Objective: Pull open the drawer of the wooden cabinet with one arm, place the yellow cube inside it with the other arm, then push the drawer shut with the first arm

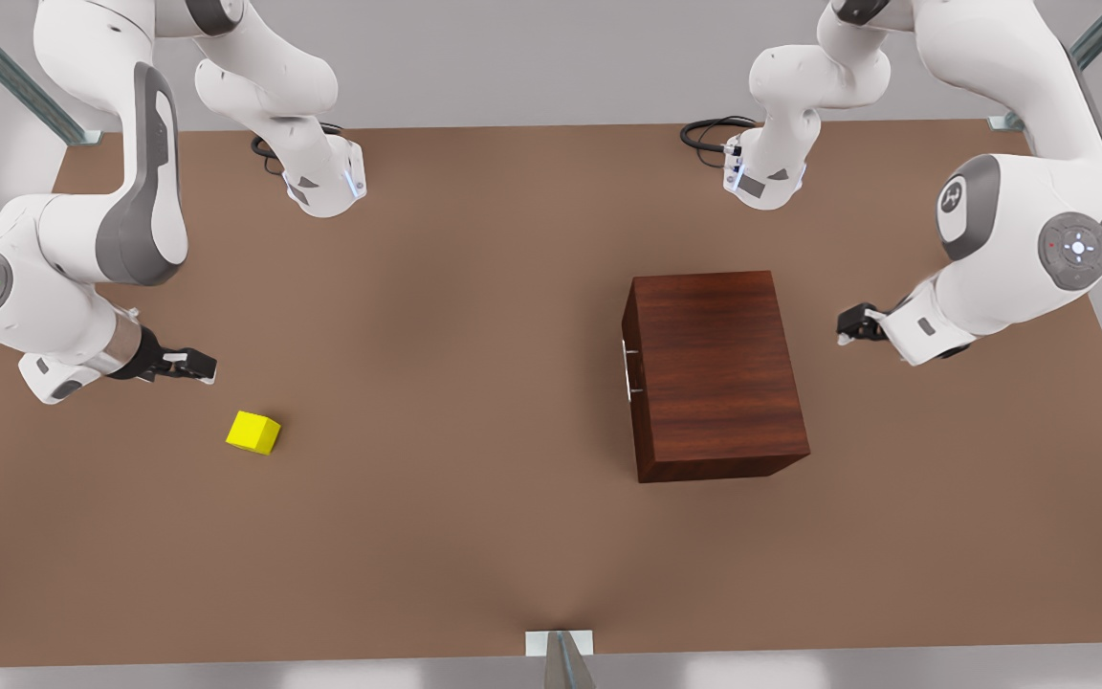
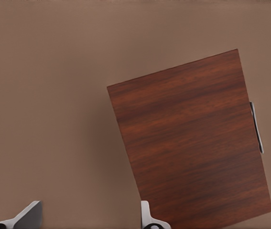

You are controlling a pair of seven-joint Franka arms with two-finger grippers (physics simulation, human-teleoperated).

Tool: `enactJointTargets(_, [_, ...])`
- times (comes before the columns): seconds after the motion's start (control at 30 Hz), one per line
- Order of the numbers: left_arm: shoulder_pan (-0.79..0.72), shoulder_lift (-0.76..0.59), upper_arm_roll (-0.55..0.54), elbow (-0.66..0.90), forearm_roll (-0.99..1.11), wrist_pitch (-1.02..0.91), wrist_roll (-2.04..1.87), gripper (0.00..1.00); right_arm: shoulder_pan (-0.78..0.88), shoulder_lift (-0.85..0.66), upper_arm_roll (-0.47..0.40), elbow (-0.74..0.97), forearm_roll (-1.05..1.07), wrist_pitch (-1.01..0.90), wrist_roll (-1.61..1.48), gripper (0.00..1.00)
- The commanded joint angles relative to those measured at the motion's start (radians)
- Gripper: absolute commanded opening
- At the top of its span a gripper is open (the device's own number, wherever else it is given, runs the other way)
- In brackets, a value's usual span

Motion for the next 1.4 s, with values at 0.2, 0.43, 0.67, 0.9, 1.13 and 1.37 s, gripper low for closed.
enactJointTargets(0.2, [-0.265, 0.068, -0.005, 0.085, 0.093, 0.029, -0.273, 1.00, 0.000, 0.013, -0.001, 0.007, 0.001, 0.000, 0.003, 1.00])
enactJointTargets(0.43, [-0.492, 0.192, -0.005, 0.143, 0.207, 0.075, -0.816, 1.00, 0.000, 0.015, -0.001, 0.007, 0.001, 0.000, 0.005, 1.00])
enactJointTargets(0.67, [-0.652, 0.453, 0.003, 0.290, 0.257, 0.126, -1.381, 1.00, 0.000, 0.015, -0.001, 0.007, 0.001, 0.000, 0.003, 1.00])
enactJointTargets(0.9, [-0.692, 0.482, 0.003, 0.240, 0.299, 0.218, -1.499, 1.00, 0.002, 0.015, 0.000, 0.007, 0.001, 0.001, 0.003, 1.00])
enactJointTargets(1.13, [-0.680, 0.487, 0.005, 0.139, 0.354, 0.221, -1.495, 1.00, 0.003, 0.022, 0.000, 0.007, 0.001, 0.000, 0.003, 1.00])
enactJointTargets(1.37, [-0.721, 0.510, 0.005, 0.114, 0.424, 0.224, -1.541, 1.00, 0.003, 0.024, 0.000, 0.007, 0.001, 0.000, 0.003, 1.00])
